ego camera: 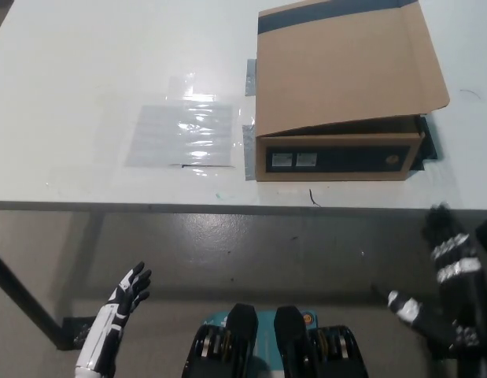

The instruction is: A small storage box is placed at the center of the table and the robot uses its right hand to slide under its lid and push it upwards to open it

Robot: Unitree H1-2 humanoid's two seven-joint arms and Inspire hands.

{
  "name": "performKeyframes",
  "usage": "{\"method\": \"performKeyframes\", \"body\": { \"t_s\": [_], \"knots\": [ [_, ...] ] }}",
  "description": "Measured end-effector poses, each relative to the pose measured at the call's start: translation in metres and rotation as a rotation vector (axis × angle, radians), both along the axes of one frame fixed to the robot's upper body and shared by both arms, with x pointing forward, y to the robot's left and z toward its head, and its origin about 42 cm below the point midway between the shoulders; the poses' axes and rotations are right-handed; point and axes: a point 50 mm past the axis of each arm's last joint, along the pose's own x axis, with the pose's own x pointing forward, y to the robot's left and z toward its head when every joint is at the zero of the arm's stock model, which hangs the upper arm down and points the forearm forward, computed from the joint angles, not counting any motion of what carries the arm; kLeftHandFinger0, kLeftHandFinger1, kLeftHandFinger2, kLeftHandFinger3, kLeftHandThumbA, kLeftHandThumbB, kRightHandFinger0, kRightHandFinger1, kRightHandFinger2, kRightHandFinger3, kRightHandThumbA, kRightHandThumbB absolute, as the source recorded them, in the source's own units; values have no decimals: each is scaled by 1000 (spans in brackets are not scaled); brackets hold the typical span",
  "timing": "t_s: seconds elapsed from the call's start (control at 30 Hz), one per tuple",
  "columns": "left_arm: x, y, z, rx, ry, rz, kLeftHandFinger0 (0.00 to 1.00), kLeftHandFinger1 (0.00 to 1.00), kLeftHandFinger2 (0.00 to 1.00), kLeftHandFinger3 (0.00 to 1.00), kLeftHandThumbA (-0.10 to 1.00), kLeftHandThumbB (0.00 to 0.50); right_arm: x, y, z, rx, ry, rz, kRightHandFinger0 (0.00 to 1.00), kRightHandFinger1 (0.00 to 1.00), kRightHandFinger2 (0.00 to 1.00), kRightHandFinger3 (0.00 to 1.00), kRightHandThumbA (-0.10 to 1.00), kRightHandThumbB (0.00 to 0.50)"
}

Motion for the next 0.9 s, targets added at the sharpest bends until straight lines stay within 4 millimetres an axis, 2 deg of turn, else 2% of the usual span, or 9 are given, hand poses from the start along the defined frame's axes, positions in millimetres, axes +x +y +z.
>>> {"method": "performKeyframes", "body": {
  "t_s": [0.1,0.2,0.33,0.5,0.63,0.73,0.8,0.9],
  "knots": [
    [0,-2,2,0,-9,-9,1000,1000,1000,1000,1000,237,12,-6,16,41,-40,-1,1000,1000,1000,1000,1000,183],
    [1,-4,5,0,-22,-18,1000,1000,1000,1000,1000,268,26,-12,31,87,-67,0,1000,1000,1000,1000,1000,151],
    [2,-6,12,-1,-47,-28,1000,1000,1000,1000,1000,276,43,-18,49,165,-90,9,1000,1000,1000,1000,1000,156],
    [3,-8,22,-2,-80,-35,1000,1000,1000,1000,1000,262,60,-26,65,256,-103,14,1000,1000,1000,1000,1000,160],
    [3,-10,27,-2,-97,-41,1000,1000,1000,1000,1000,273,78,-34,71,324,-102,15,1000,1000,1000,1000,1000,191],
    [3,-11,27,-3,-97,-46,1000,1000,1000,1000,1000,257,93,-42,70,373,-80,13,1000,1000,1000,1000,1000,203],
    [4,-12,27,-3,-96,-48,1000,1000,1000,1000,1000,290,101,-45,68,397,-66,12,1000,1000,1000,1000,1000,208],
    [4,-13,27,-4,-94,-50,1000,1000,1000,1000,1000,285,112,-49,64,422,-44,10,1000,1000,1000,1000,1000,211]
  ]
}}
